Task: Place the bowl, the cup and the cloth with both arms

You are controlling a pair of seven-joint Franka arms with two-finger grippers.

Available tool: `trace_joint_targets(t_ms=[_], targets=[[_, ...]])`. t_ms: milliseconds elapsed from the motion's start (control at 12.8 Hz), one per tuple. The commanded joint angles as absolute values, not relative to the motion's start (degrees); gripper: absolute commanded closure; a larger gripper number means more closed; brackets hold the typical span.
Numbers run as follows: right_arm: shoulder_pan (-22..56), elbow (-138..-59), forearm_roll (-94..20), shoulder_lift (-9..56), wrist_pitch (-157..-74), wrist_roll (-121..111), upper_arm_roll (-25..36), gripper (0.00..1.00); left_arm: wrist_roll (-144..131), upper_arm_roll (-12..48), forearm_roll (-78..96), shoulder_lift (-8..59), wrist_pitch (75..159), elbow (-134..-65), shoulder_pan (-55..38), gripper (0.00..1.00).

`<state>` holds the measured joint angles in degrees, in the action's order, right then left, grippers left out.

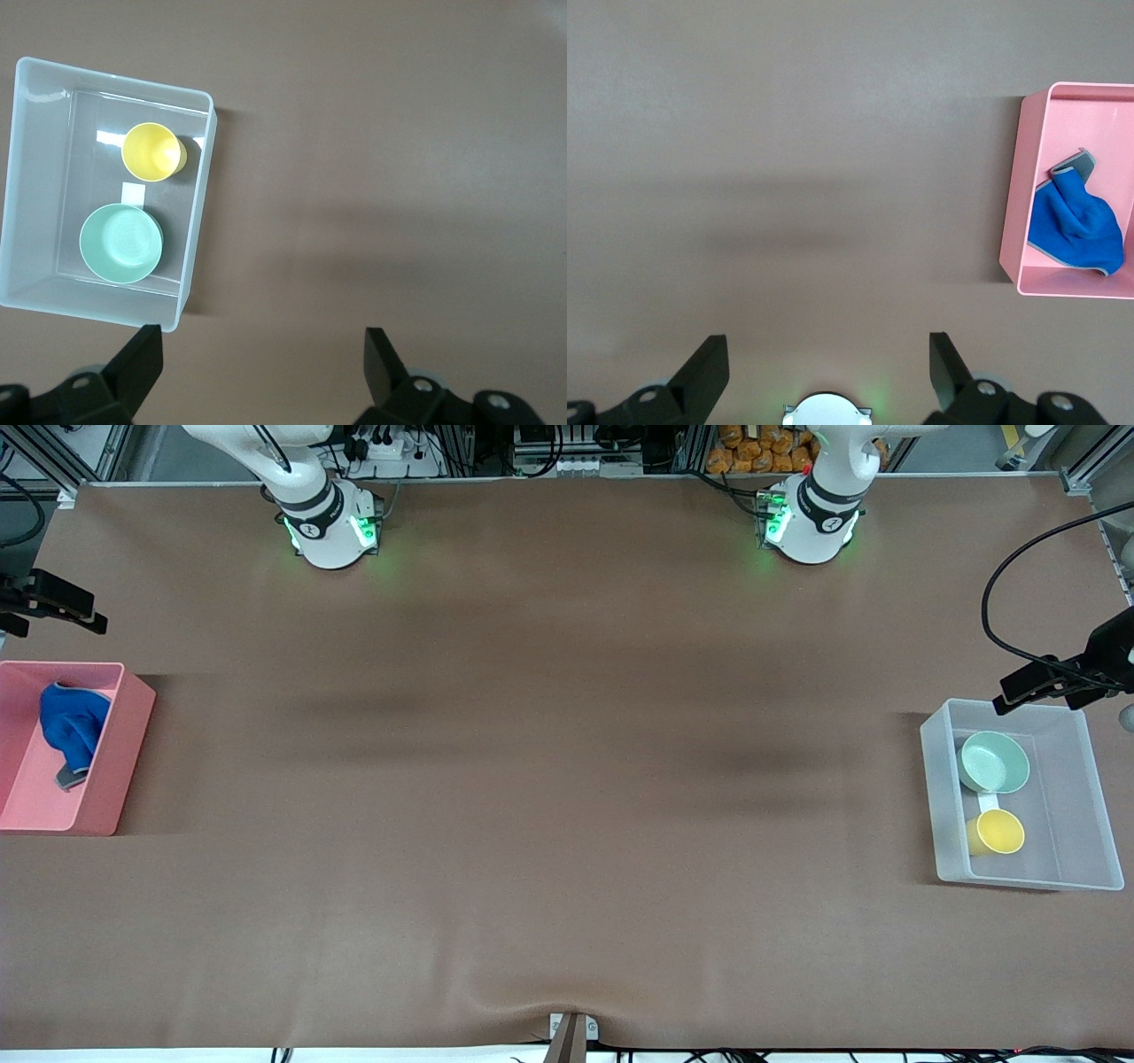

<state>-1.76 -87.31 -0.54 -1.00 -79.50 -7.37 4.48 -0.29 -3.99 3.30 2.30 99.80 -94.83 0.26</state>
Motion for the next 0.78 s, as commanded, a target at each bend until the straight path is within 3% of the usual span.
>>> trace_joint_targets(t_ms=[0,468,702], targets=[[-0.2,-86.7,1.1,-1.0,-79.9,-6.2,4.7,0.00,-0.3,-3.8,1.9,2.6,98.4,-93.3,0.2,0.00],[-1.3,-87.9,1.1,-1.4,-79.5,-6.2,4.1,0.00,1.7,-3.3,1.8,2.1,98.3,-93.3,-0.1,0.00],[-4.6,-88.8,1.1,-1.9,-79.6,-6.2,0.0,0.00,3.0,-3.2,2.0,1.7,98.1,-93.3,-0.3,0.00]])
